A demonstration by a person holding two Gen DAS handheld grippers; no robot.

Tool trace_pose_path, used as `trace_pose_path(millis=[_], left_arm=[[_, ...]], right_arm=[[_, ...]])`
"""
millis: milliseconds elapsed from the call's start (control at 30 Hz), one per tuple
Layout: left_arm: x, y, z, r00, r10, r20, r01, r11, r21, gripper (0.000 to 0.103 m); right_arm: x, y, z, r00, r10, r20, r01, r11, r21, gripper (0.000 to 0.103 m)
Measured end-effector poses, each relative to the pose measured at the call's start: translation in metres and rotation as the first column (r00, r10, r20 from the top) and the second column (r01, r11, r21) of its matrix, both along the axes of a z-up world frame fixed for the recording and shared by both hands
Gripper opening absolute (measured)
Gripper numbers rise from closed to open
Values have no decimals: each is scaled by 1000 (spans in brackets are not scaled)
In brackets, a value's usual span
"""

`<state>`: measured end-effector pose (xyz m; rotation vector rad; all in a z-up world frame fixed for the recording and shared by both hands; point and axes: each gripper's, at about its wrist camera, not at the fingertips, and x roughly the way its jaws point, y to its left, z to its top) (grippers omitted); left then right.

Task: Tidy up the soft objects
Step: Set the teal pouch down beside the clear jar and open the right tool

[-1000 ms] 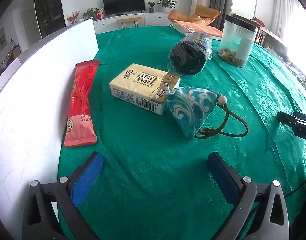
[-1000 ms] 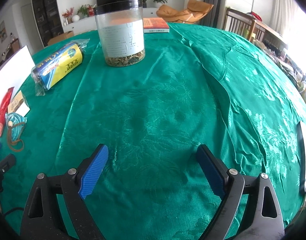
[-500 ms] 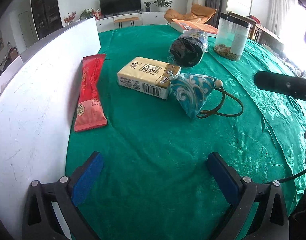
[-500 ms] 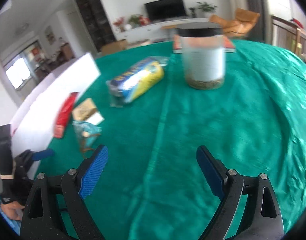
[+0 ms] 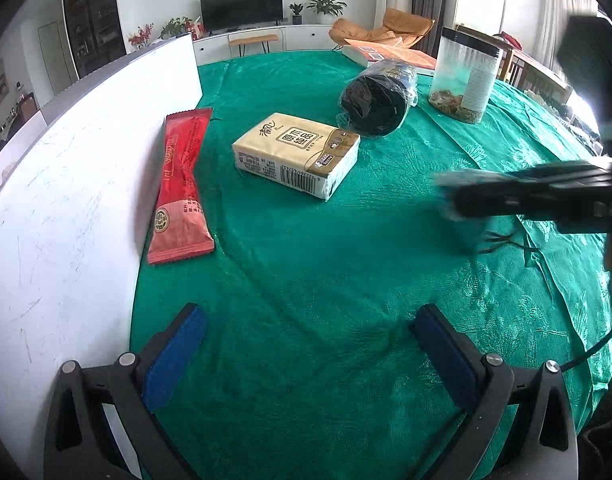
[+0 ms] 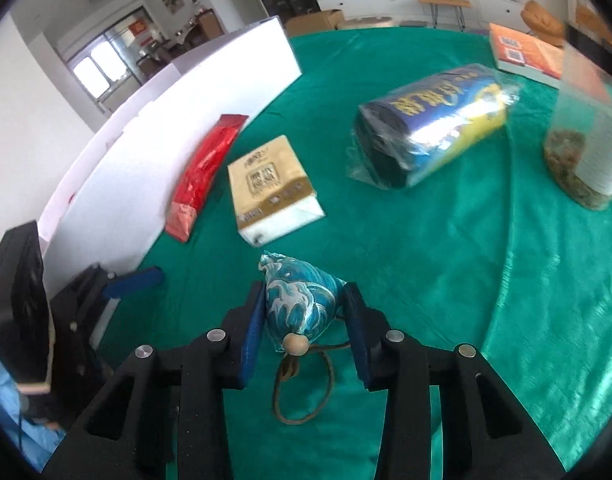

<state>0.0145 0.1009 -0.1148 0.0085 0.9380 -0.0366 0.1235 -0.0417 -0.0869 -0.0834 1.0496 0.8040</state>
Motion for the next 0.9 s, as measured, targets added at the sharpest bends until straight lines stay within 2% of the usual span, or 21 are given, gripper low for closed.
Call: trace_pose_path(millis=[100, 167, 233, 367, 400, 433, 500, 600, 667, 733, 900], left_arm=[[0, -1, 0, 1000, 3, 1, -3, 1000, 0, 103], [0, -2, 0, 1000, 6, 1, -6, 1000, 0, 103], [0, -2, 1, 1000, 6, 1, -6, 1000, 0, 103], [0, -2, 1, 1000, 6, 1, -6, 1000, 0, 103], [0, -2, 1, 1000, 6, 1, -6, 1000, 0, 103], [0, -2, 1, 1000, 6, 1, -6, 1000, -1, 103], [0, -2, 1, 1000, 6, 1, -6, 1000, 0, 103], [0, -2, 0, 1000, 7, 1, -7, 1000, 0, 103], [0, -2, 0, 1000, 7, 2, -7, 1000, 0, 103], [0, -2, 0, 1000, 7, 2, -7, 1000, 1, 103], [0, -2, 0, 1000, 6, 2, -6, 1000, 0, 103]], right_arm=[[-1, -54, 4, 997, -79, 23, 80, 995, -57, 40], [15, -95, 9, 981, -187, 45, 190, 978, -82, 40], [37, -131, 17, 942, -321, 94, 331, 937, -116, 40], [82, -193, 31, 830, -537, 151, 547, 836, -36, 41], [89, -203, 30, 804, -575, 150, 583, 813, -9, 45], [95, -212, 28, 780, -609, 147, 614, 789, 11, 55], [99, -226, 20, 755, -647, 111, 647, 761, 35, 73], [77, -246, 11, 712, -699, 69, 694, 715, 85, 74], [55, -251, 8, 691, -721, 54, 712, 692, 119, 75], [34, -247, 10, 681, -728, 81, 720, 686, 101, 78], [9, -225, 4, 713, -677, 181, 695, 717, -54, 78]])
